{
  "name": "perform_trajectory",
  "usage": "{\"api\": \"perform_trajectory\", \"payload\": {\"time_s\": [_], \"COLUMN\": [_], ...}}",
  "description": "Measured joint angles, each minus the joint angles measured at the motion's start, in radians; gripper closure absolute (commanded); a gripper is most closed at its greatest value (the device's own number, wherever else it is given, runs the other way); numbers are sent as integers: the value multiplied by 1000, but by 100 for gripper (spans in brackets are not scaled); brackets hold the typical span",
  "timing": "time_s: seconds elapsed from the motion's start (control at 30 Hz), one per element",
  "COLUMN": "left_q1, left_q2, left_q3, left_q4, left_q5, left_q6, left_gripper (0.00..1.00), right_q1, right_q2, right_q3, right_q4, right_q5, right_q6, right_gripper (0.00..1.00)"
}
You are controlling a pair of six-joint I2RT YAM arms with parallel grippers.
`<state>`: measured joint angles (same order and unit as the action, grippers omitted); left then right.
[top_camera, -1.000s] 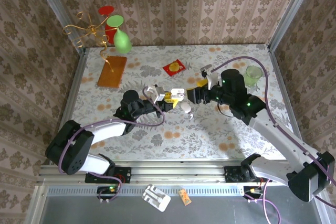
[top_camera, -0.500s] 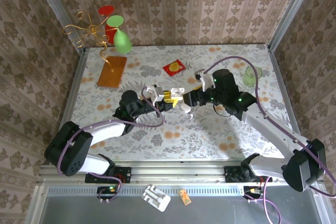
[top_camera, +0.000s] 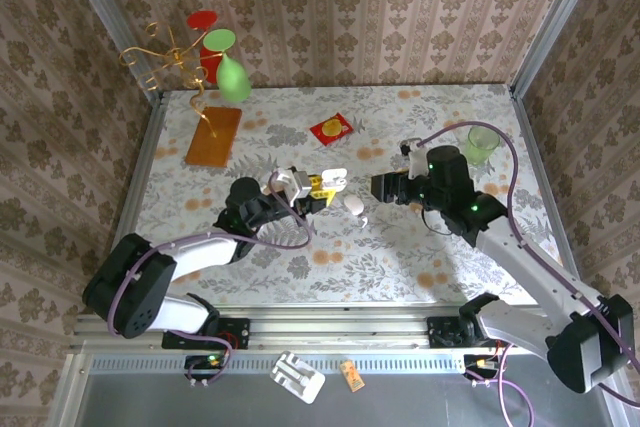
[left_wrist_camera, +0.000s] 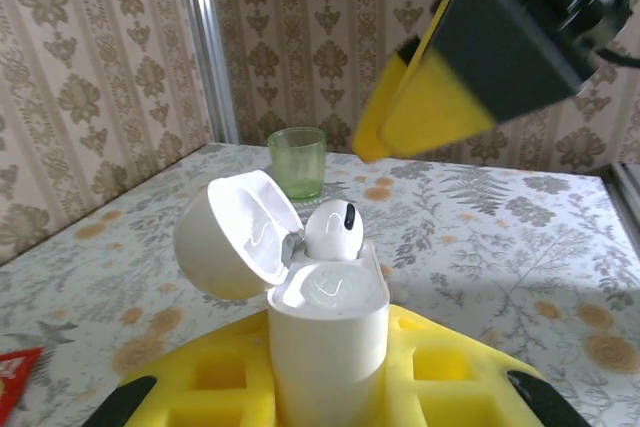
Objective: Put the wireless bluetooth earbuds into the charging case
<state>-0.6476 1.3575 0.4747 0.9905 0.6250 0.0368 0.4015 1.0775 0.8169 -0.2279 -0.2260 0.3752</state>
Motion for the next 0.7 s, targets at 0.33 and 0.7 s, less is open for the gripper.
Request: {"api": "perform_trajectory", "payload": {"time_s": [0.33,0.7], "left_q1": [0,0], "left_q2": [-121,-252], "left_q3": [-50,-108], "left_q4": [-40,-167], "left_q5": [-65,-98], "left_q6": [118,210], "left_gripper": [100,100], "right_q1": [3,172], "right_q2": [310,510], "right_q3": [-2,64], "right_q4": [-113,-143], "right_q5": [111,209], "right_q6": [101,137], "right_gripper": [31,48]}}
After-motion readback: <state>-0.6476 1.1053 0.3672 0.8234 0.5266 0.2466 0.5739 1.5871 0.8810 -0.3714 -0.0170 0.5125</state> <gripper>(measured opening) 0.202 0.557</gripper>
